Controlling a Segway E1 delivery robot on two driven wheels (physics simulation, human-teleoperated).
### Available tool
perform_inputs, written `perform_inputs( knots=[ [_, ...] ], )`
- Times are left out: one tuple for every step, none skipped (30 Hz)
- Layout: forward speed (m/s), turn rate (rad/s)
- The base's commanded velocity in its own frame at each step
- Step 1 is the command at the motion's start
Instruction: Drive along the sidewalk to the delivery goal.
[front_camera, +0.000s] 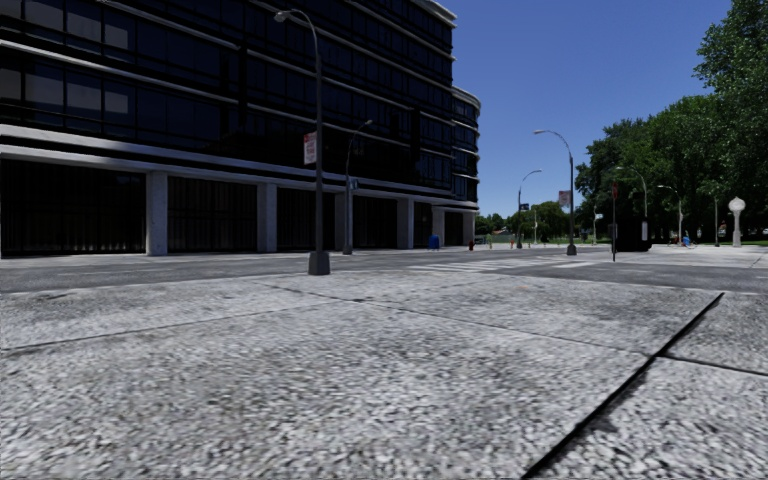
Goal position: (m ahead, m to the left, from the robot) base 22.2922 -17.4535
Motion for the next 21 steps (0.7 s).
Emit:
perform_inputs(
  knots=[
    [2.00,0.00],
    [2.00,0.00],
    [2.00,0.00],
    [2.00,0.00],
    [2.00,0.00],
    [2.00,0.00],
    [2.00,0.00],
    [2.00,0.00],
    [2.00,0.00],
    [2.00,0.00],
    [2.00,0.00],
    [2.00,0.00],
    [2.00,0.00],
    [2.00,0.00],
    [2.00,0.00],
    [2.00,0.00],
    [2.00,0.00],
    [2.00,0.00],
    [2.00,0.00],
    [2.00,0.00],
    [2.00,0.00]
  ],
)
